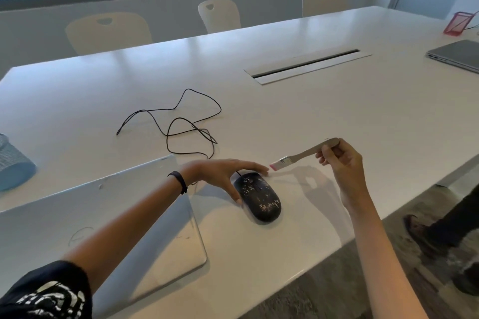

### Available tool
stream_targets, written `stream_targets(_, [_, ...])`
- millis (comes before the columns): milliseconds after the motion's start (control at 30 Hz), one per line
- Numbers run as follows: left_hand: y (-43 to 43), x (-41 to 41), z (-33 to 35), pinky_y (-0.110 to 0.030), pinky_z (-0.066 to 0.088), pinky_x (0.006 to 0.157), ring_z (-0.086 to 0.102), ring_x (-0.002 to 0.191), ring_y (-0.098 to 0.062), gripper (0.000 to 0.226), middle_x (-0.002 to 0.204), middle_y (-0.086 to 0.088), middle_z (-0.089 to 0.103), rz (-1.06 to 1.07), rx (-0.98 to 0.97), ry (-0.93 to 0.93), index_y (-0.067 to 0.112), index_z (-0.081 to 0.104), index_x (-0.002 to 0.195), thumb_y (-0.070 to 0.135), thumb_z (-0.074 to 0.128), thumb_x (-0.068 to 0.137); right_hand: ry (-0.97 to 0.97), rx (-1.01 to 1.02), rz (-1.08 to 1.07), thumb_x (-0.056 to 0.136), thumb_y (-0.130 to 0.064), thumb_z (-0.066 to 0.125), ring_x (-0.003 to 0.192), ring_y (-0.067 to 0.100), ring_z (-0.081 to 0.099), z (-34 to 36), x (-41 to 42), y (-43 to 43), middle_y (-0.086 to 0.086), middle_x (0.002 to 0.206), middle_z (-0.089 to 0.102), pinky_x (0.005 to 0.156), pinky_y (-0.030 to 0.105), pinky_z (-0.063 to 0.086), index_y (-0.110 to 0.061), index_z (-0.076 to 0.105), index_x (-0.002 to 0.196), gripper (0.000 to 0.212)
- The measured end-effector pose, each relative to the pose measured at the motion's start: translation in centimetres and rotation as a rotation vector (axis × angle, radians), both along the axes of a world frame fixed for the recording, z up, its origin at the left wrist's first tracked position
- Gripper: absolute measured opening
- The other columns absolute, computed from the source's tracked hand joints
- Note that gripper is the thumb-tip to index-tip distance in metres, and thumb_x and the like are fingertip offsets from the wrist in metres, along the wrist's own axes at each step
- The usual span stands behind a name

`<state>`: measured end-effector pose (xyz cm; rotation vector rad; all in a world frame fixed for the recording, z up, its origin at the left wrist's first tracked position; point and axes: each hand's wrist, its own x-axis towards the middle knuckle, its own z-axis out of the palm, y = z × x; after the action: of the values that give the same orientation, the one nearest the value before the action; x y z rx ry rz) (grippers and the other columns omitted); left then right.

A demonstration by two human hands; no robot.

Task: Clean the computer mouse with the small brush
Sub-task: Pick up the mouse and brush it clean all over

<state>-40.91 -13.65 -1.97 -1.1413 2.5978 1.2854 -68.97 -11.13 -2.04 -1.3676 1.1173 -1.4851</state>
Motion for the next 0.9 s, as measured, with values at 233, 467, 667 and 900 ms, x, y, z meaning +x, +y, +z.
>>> stream_targets(233, [-0.47, 0.36, -0.43, -0.044, 0.027, 0.115, 0.030, 0.137, -0.014, 0.076, 0.147, 0.006, 0.037, -0.035, 0.002, 0.062, 0.023, 0.041, 0.137, 0.015, 0.080, 0.072, 0.009, -0.008, -0.006, 0.096, 0.001, 0.053, 0.065, 0.006, 0.059, -0.32, 0.28, -0.04, -0.011, 0.064, 0.065, 0.063, 0.016, 0.045, -0.012, 0.062, 0.085, 0.019])
stream_targets(467, [-0.49, 0.45, -0.88, -0.043, 0.027, 0.116, 0.032, 0.137, -0.014, 0.074, 0.144, 0.004, 0.042, -0.053, -0.019, 0.109, 0.024, 0.043, 0.136, 0.015, 0.080, 0.072, -0.003, -0.008, -0.031, 0.096, -0.001, 0.054, 0.067, 0.006, 0.062, -0.61, 0.30, -0.14, -0.011, 0.067, 0.066, 0.063, 0.016, 0.047, -0.014, 0.063, 0.087, 0.018])
stream_targets(667, [-0.60, 0.29, -0.92, -0.035, 0.034, 0.111, 0.041, 0.129, -0.010, 0.070, 0.134, 0.004, 0.050, -0.058, -0.006, 0.141, 0.021, 0.047, 0.132, 0.014, 0.081, 0.071, -0.024, -0.011, -0.043, 0.096, 0.000, 0.053, 0.067, 0.007, 0.061, -0.56, 0.16, 0.01, -0.011, 0.067, 0.064, 0.064, 0.017, 0.047, -0.011, 0.062, 0.087, 0.017])
stream_targets(900, [-0.61, 0.31, -0.96, -0.032, 0.035, 0.110, 0.042, 0.128, -0.009, 0.071, 0.133, 0.004, 0.052, -0.061, -0.006, 0.167, 0.023, 0.049, 0.131, 0.015, 0.082, 0.069, -0.073, -0.001, -0.079, 0.095, 0.000, 0.053, 0.068, 0.007, 0.061, -0.57, 0.55, 0.80, -0.012, 0.071, 0.064, 0.065, 0.019, 0.050, -0.011, 0.062, 0.087, 0.017])
